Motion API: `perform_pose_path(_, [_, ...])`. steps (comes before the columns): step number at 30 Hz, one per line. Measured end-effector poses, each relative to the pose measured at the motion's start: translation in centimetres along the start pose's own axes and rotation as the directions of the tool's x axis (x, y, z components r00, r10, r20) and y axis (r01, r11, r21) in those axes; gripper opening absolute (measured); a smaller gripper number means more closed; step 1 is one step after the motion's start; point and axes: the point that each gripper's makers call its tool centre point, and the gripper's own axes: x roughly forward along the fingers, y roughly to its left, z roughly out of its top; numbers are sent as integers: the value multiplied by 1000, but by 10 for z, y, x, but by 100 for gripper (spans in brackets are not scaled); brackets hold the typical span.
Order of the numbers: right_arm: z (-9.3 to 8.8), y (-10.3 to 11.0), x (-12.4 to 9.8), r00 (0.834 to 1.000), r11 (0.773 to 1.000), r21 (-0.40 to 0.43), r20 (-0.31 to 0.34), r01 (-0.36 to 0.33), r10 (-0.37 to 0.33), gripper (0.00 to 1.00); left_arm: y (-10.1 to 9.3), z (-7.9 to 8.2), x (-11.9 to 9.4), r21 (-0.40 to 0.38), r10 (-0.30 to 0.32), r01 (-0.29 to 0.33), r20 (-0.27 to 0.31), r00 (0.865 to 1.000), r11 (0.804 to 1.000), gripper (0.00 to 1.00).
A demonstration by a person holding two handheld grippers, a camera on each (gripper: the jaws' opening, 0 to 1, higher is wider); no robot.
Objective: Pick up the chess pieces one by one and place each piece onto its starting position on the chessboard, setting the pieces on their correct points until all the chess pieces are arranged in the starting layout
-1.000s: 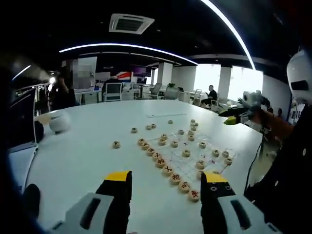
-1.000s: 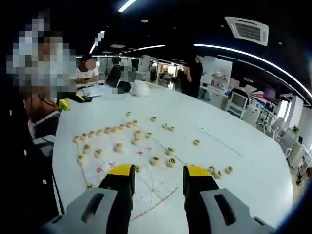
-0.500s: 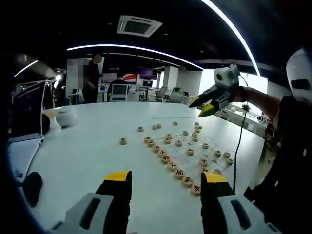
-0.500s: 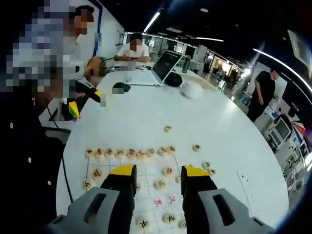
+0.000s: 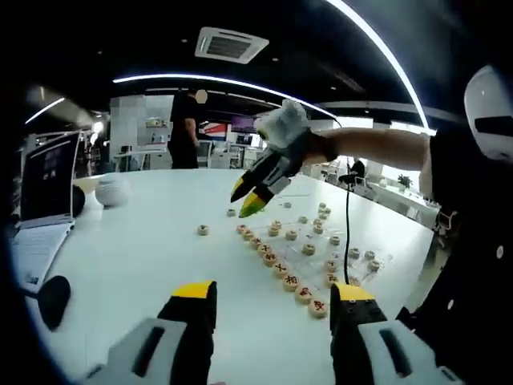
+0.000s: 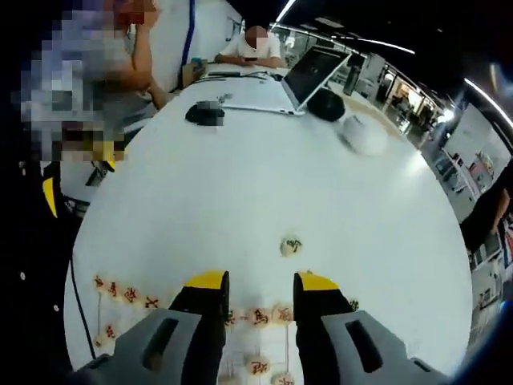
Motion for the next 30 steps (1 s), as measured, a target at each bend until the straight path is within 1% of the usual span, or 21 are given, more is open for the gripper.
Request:
perform_pose_path(2, [0,-4,10,1000,1000,-6,-21,2,-2,33,0,0,-1,-2,2,-2,2,1000,1000,58])
perform_pose_path(4, [-2,-8,26,998,1000,-14,-57,-1,0,33,-1,0,-1,-5,1,-1,5,1000,1000,58])
perform_pose_path(8, [-2,-15,47,996,1000,1,-84,6,-6,33,-2,-3,-3,-7,-2,2,3,1000,1000,58])
perform_pose_path(10, [-3,-16,56,996,1000,8,-93,9,-8,33,-3,-3,-4,-7,-6,6,3,1000,1000,58])
perform_pose_path(14, [-2,-20,63,995,999,43,-100,16,-12,31,0,-4,-6,-11,1,0,4,1000,1000,58])
perform_pose_path(17, [-3,-21,66,994,998,57,-107,20,-14,29,2,-6,-7,-16,6,-6,-1,1000,1000,58])
perform_pose_path(19, [-5,-24,67,993,998,65,-114,25,-18,25,3,-8,-6,-18,7,-7,-7,1000,1000,58])
perform_pose_path(21, [-6,-31,70,993,996,84,-114,29,-19,23,3,-9,-6,-19,7,-7,-9,1000,1000,58])
perform_pose_path(23, [-7,-29,69,993,996,86,-118,27,-17,19,2,-9,-6,-17,7,-7,-9,1000,1000,58])
perform_pose_path(24, [-7,-31,70,993,996,89,-115,25,-15,19,2,-9,-6,-17,7,-7,-8,1000,1000,58])
perform_pose_path(27, [-3,-29,63,996,995,93,-90,23,-15,19,2,-9,-6,-18,7,-8,-8,1000,1000,58])
perform_pose_path(30, [-1,-29,46,998,994,100,-54,32,-27,19,1,-8,-5,-16,7,-7,-10,1000,1000,58])
